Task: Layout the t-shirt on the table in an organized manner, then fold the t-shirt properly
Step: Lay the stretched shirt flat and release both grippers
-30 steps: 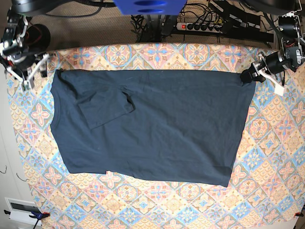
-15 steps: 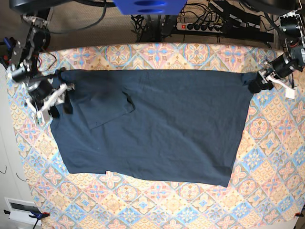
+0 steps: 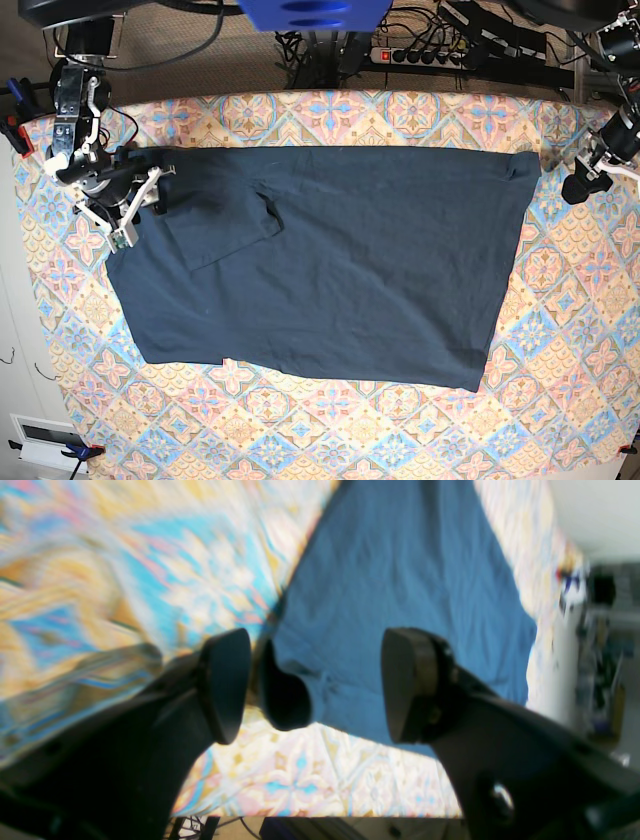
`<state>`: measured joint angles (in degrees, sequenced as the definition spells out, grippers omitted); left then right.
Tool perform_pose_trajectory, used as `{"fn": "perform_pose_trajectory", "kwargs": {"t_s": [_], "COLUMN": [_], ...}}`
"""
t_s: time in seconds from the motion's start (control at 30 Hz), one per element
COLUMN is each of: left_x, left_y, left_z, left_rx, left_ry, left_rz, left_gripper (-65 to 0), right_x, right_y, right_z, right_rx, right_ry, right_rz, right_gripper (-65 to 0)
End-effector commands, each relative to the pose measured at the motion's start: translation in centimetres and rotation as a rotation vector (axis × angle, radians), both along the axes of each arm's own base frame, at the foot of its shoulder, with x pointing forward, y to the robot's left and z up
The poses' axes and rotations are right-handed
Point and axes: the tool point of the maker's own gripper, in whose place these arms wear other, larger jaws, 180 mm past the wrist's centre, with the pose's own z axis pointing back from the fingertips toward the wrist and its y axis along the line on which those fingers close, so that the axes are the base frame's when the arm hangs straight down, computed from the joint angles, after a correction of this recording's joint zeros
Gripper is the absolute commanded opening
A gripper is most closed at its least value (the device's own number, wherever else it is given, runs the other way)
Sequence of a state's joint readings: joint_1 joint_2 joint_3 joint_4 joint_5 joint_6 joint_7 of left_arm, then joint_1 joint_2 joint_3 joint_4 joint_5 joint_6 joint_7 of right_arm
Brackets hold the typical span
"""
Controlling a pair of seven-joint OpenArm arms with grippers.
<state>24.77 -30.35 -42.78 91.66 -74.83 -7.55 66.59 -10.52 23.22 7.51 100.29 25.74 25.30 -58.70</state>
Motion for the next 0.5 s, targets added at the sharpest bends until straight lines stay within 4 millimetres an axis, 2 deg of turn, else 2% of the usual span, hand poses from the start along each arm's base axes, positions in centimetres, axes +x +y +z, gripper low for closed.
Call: {"fn": "perform_pose_trajectory", "kwargs": {"t_s": [0.0, 0.27, 0.47], "left_x": [0.4, 0.3, 0.3], "left_y": [0.7, 1.3, 1.1], "left_z": [1.2, 1.1, 1.0], "left_rx": [0.026, 0.055, 0.052], "left_ry": [-0.028, -0.019, -0.017], "left_rz": [-0.002, 0.009, 0.006], "left_gripper": [-24.4, -24.4, -24.4], "right_x": [1.5, 0.3, -0.8], "right_y": [-0.2, -1.4, -2.3], "right_z": [1.7, -1.2, -3.4], "right_rx": [0.011, 0.026, 0.04], "right_ry": [-0.07, 0.022, 0.09], "right_rz": [0.007, -0.04, -0.076], "right_gripper": [-36.5, -38.0, -64.2]}}
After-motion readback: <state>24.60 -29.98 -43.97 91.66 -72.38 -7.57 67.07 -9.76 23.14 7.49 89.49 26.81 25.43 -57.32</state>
